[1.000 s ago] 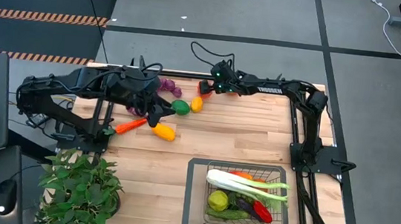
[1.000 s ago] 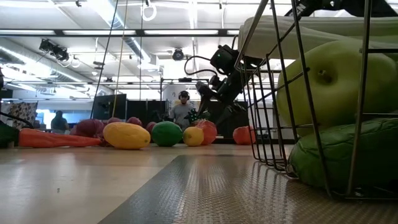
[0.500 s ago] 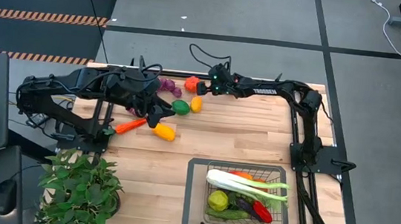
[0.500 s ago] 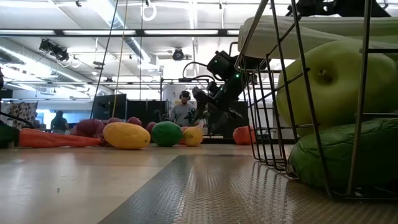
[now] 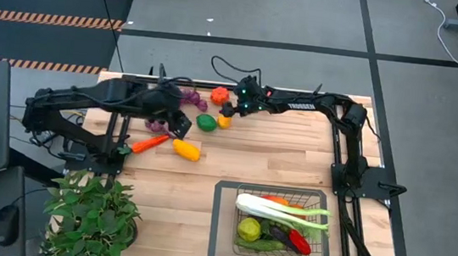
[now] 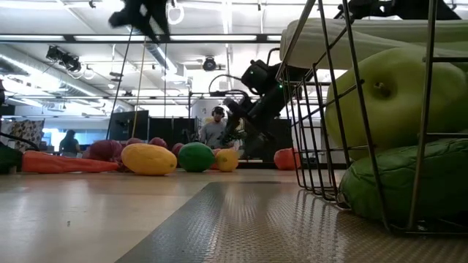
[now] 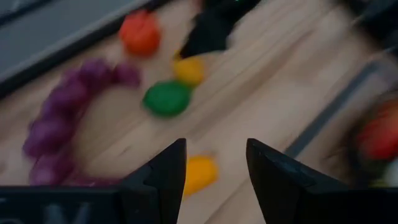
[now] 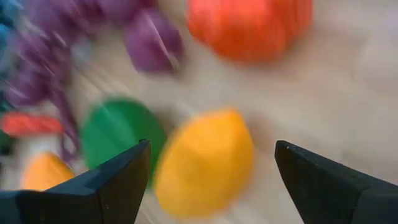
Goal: Build produce basket
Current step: Put the lemon into the wire basket
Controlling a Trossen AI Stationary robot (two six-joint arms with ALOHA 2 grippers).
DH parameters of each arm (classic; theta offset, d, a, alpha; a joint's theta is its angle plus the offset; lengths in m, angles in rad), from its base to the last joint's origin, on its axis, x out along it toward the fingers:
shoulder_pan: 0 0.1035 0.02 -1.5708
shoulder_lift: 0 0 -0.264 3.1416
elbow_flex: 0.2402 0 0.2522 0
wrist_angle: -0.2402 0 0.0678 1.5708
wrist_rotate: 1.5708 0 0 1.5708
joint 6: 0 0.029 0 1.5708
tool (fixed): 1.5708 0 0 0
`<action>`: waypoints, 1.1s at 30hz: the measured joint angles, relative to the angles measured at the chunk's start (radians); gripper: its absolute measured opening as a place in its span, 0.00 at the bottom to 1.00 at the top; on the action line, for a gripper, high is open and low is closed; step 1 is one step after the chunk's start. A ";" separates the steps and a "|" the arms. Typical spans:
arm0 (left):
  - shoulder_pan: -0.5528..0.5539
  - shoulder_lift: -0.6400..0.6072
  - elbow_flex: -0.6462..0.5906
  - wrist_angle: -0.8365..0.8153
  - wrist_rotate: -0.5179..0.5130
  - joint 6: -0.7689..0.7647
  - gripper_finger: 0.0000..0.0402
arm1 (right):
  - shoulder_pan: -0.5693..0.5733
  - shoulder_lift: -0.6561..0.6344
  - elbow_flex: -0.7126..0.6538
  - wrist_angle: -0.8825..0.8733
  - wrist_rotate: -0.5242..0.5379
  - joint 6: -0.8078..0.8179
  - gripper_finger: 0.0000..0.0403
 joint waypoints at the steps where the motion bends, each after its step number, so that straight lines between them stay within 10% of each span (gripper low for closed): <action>1: 0.019 0.000 -0.035 -0.006 0.017 -0.001 0.43 | 0.007 0.000 0.000 -0.037 0.004 -0.004 0.86; 21: -0.002 -0.001 -0.315 0.242 0.250 -0.109 0.43 | 0.102 0.021 0.002 -0.055 0.206 -0.019 0.85; 33: -0.042 -0.005 -0.313 0.247 0.253 -0.186 0.43 | 0.096 0.061 -0.001 -0.034 0.076 -0.027 0.55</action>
